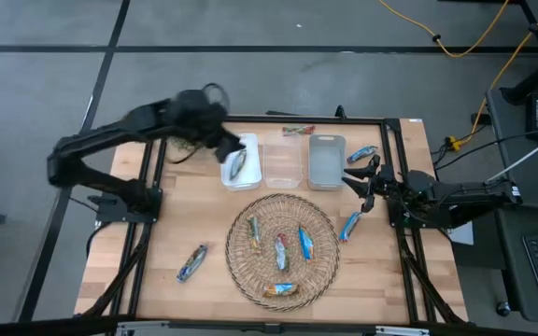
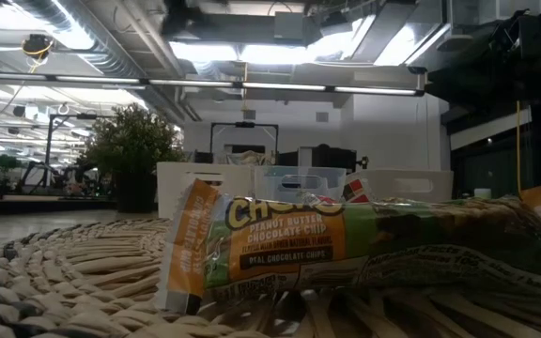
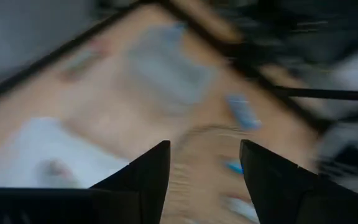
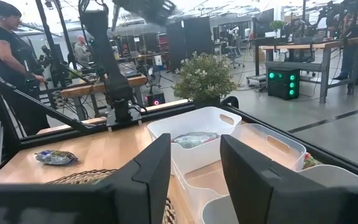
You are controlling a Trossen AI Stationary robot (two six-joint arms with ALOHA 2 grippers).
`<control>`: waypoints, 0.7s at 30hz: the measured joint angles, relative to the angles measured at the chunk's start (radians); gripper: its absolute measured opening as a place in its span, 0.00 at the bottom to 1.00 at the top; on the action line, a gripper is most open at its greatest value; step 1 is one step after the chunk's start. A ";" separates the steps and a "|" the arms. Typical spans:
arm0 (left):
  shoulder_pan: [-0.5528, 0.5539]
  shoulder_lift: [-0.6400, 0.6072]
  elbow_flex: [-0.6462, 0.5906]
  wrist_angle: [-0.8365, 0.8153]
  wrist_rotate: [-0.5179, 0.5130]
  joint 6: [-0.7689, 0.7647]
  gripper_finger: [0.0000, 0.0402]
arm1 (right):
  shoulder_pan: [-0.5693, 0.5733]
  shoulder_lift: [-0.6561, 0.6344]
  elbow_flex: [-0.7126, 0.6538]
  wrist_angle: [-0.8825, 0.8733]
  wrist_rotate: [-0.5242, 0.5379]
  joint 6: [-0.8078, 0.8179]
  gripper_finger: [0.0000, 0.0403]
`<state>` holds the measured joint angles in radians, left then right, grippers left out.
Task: Pick and place Granola Bars by type
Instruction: Put the bottom left blue granola bar into the transparent bin
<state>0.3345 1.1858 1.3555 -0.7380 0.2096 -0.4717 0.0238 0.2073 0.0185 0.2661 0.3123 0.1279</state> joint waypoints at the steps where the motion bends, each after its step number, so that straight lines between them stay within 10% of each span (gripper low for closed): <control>1: -0.027 -0.038 0.001 0.000 0.044 -0.020 0.46 | 0.000 0.000 0.000 0.000 0.000 0.001 0.35; 10: -0.372 -0.273 0.001 -0.022 -0.047 -0.330 0.45 | 0.000 0.000 0.000 0.000 -0.002 -0.001 0.35; 21: -0.633 -0.157 -0.001 -0.289 -0.144 -0.630 0.45 | 0.000 0.000 0.000 -0.001 -0.002 0.000 0.35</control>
<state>-0.2987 1.0284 1.3544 -1.0268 0.0658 -1.1018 0.0235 0.2073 0.0185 0.2653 0.3099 0.1284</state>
